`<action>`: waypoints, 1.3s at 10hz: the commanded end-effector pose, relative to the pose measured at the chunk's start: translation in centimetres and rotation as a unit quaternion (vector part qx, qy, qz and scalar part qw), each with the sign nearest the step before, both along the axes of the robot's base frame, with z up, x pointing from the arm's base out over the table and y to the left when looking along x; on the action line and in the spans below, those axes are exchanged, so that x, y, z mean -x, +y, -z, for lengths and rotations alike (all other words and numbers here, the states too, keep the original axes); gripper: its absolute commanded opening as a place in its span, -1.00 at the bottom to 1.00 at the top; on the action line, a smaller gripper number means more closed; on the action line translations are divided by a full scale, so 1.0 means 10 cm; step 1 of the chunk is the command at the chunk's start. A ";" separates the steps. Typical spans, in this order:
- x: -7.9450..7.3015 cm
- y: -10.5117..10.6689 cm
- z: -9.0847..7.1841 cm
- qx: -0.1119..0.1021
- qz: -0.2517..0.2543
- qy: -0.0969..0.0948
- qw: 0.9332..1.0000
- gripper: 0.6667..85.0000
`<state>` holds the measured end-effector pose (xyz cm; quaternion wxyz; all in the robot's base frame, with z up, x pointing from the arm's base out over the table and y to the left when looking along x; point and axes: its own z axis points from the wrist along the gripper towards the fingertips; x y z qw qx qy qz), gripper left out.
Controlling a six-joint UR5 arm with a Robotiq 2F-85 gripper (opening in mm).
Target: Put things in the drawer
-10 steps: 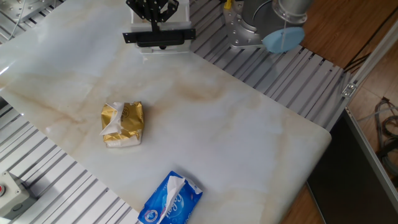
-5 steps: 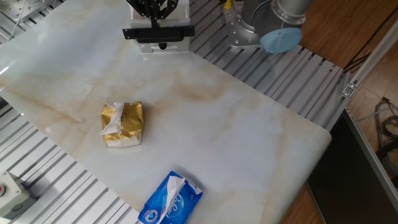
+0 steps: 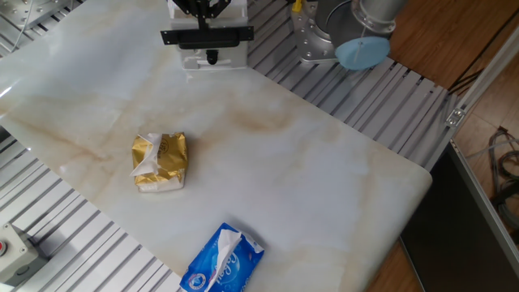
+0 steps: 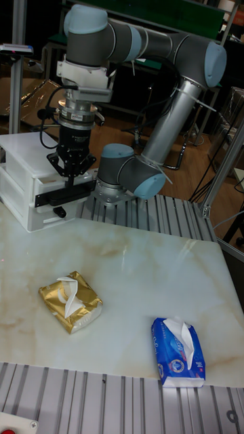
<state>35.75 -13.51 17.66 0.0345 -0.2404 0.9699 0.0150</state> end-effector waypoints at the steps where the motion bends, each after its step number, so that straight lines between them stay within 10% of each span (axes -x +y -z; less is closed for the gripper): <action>1: 0.06 -0.01 0.00 -0.008 0.001 -0.002 1.000 -0.99; 13: 0.28 -0.12 -0.01 -0.013 0.010 0.010 1.000 -0.99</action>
